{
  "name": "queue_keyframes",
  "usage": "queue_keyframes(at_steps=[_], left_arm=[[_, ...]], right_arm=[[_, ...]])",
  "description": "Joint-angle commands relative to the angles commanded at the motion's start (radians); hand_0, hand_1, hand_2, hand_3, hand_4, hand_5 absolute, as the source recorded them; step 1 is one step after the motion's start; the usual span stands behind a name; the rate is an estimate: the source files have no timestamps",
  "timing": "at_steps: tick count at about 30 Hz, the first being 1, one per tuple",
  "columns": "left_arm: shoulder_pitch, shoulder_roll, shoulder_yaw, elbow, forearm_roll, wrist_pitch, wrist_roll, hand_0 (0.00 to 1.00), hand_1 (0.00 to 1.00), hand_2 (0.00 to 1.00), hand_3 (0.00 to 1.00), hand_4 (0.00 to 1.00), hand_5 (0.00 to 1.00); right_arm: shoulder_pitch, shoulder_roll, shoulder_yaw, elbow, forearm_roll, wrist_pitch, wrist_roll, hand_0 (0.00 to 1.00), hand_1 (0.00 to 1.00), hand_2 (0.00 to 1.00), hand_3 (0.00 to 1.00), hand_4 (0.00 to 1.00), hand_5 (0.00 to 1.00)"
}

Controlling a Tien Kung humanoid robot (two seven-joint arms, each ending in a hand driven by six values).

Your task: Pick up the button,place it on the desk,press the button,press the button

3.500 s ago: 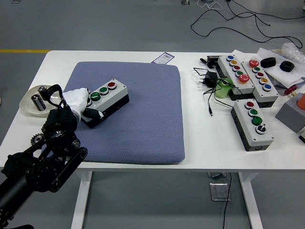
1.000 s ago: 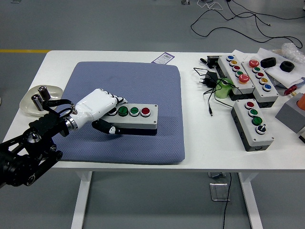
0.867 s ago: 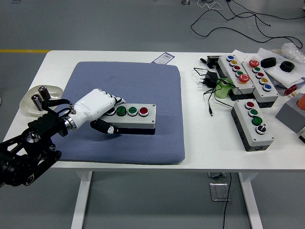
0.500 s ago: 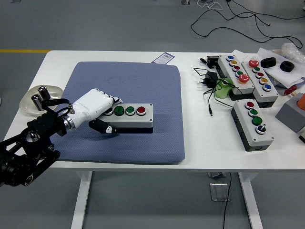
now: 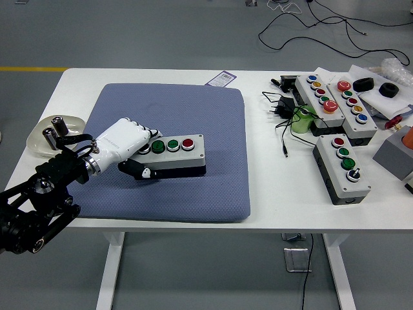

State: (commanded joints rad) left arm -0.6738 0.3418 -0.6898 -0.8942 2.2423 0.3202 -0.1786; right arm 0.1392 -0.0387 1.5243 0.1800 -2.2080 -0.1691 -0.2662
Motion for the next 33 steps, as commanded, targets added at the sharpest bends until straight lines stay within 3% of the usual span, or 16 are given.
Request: queue_keyframes(at_steps=[4, 5, 16, 17, 27, 33], left_arm=[[0.004, 0.001, -0.003, -0.001, -0.009, -0.026, 0.005, 0.579, 0.607, 0.602, 0.594, 0.998, 0.781], [0.004, 0.002, -0.003, -0.001, -0.012, -0.033, 0.006, 0.709, 0.717, 0.729, 0.643, 0.998, 0.812], [0.017, 0.009, -0.018, -0.025, -0.022, -0.069, 0.001, 0.759, 0.765, 0.778, 0.670, 0.998, 0.826], [0.020, 0.011, -0.025, -0.032, -0.025, -0.070, 0.001, 0.874, 0.856, 0.896, 0.762, 0.998, 0.822], [0.048, 0.024, -0.145, -0.122, -0.022, -0.100, 0.006, 0.923, 0.900, 0.942, 0.810, 0.998, 0.818], [0.086, 0.025, -0.225, -0.224, -0.071, -0.066, 0.015, 0.936, 0.909, 0.950, 0.822, 0.998, 0.818]], right_arm=[[0.000, 0.000, -0.001, 0.000, 0.002, 0.000, 0.000, 0.672, 0.646, 0.691, 0.635, 0.314, 0.193], [0.001, 0.000, -0.001, 0.000, 0.001, 0.000, 0.000, 0.672, 0.646, 0.691, 0.635, 0.314, 0.193], [0.001, 0.001, 0.001, 0.000, 0.000, 0.000, 0.000, 0.672, 0.646, 0.691, 0.635, 0.314, 0.193], [0.001, 0.001, 0.002, 0.000, 0.000, 0.000, 0.000, 0.672, 0.646, 0.691, 0.635, 0.314, 0.193], [0.001, 0.001, 0.003, 0.000, -0.001, 0.000, 0.000, 0.672, 0.646, 0.691, 0.635, 0.314, 0.193], [0.001, 0.001, 0.003, 0.000, 0.003, -0.001, 0.000, 0.672, 0.646, 0.691, 0.635, 0.314, 0.193]])
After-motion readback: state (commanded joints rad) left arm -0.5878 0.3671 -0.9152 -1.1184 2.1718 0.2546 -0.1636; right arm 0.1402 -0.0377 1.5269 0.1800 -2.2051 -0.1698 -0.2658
